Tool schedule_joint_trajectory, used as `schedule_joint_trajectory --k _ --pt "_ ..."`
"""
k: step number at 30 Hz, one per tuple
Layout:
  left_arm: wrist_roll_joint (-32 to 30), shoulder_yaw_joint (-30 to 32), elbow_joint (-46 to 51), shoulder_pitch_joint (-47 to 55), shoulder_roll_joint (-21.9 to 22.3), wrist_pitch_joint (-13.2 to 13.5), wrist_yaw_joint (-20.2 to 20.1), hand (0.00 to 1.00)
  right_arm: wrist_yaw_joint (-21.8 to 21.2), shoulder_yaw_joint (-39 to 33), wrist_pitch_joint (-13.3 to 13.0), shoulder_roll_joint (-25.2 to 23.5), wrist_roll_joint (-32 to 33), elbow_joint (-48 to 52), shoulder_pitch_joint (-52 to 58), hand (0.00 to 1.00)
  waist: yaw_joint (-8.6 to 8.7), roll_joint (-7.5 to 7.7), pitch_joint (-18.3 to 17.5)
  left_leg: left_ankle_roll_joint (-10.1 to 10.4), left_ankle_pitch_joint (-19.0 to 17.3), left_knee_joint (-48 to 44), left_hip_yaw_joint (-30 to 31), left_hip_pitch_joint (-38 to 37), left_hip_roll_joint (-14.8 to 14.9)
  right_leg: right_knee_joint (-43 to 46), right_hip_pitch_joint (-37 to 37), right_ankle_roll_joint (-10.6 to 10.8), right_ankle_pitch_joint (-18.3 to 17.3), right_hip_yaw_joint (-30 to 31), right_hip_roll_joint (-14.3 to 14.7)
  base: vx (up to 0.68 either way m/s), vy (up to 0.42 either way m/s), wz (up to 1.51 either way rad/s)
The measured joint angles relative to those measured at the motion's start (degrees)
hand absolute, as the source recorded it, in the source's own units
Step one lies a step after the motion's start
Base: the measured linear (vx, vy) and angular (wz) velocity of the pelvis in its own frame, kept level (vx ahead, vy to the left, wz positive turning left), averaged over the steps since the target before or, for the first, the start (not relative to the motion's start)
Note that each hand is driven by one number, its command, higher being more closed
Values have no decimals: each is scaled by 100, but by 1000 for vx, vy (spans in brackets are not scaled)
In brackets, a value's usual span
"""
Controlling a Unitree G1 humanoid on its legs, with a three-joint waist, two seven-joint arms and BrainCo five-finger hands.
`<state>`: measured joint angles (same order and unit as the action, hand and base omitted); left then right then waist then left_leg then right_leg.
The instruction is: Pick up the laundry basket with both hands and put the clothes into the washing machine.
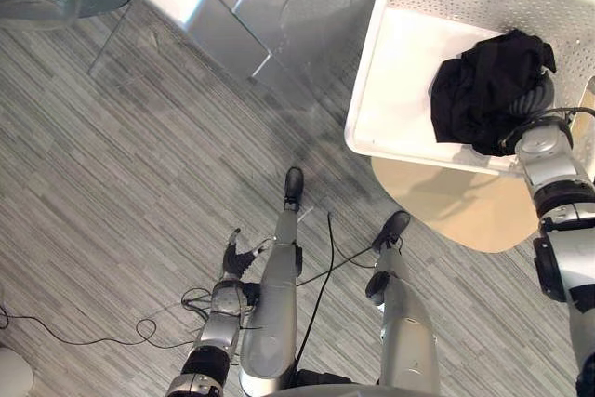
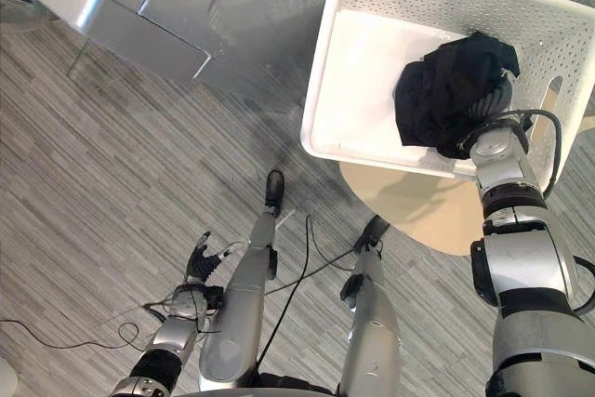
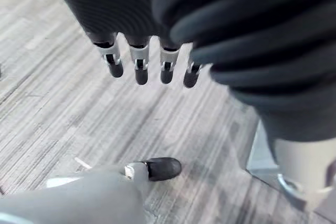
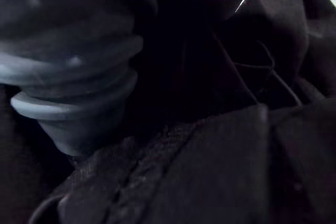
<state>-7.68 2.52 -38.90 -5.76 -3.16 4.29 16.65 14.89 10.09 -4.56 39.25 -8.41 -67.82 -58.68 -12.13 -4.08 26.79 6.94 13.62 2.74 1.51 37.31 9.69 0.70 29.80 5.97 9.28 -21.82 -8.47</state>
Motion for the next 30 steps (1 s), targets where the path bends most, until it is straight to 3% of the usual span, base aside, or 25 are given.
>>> schedule_joint_trajectory --k 4,8,12,13,16,18,20,23,26,30 --pt "112 305 -241 1 42 -35 121 0 -4 -37 33 -126 202 255 176 100 -6 14 -7 5 -6 -87 -21 -24 82 -2 -31 -25 20 37 82 -12 0 -9" --pt "493 481 -397 2 98 -18 134 0 -90 -701 63 -595 644 625 891 100 46 61 -10 5 -6 -85 -17 -288 128 0 -295 -29 4 28 131 18 -8 4" --pt "1464 788 -537 33 170 22 115 0 -163 -1105 164 -1266 917 1013 1615 100 131 184 -7 -31 -92 -85 -71 -732 132 62 -686 -57 -94 74 121 30 -1 2" --pt "1816 887 -602 50 169 52 91 0 -227 -1245 293 -1497 1031 1355 1967 100 180 232 6 -42 -113 -77 -105 -921 122 164 -822 -18 -166 95 81 27 13 4" --pt "2381 1011 -626 185 134 61 45 0 -258 -1416 385 -1785 1068 2033 2581 100 212 329 44 -70 -170 -39 -241 -1385 104 334 -1132 -7 -283 163 1 27 4 -2" --pt "2828 1259 -744 406 87 53 -58 0 -256 -1689 384 -1978 1151 2757 3032 100 377 399 -23 -91 -186 104 -301 -1889 21 439 -1514 51 -411 153 -90 18 8 8" --pt "3167 1444 -867 732 10 41 -177 0 -228 -1966 358 -2136 1260 3418 3470 100 512 505 -438 -109 -234 258 -318 -2091 -34 429 -1665 122 -497 123 -151 32 18 13" --pt "3604 1846 -900 928 3 -10 -211 0 -218 -2319 357 -2149 1303 4035 3894 100 533 601 -750 -124 -356 262 -319 -2399 -132 384 -2014 199 -553 86 -244 78 20 15" --pt "3809 2341 -836 1120 -45 -8 -216 0 -151 -2486 332 -2164 1265 4591 4291 100 534 658 -1452 -116 -386 264 -321 -2585 -185 153 -2331 192 -534 3 -293 121 9 13" --pt "3910 3923 0 1102 -294 -17 38 0 -183 -2480 330 -2358 1175 5222 4360 100 530 643 -2113 -47 -522 269 -485 -3015 -176 -121 -2799 226 -508 72 -229 98 -13 -12"
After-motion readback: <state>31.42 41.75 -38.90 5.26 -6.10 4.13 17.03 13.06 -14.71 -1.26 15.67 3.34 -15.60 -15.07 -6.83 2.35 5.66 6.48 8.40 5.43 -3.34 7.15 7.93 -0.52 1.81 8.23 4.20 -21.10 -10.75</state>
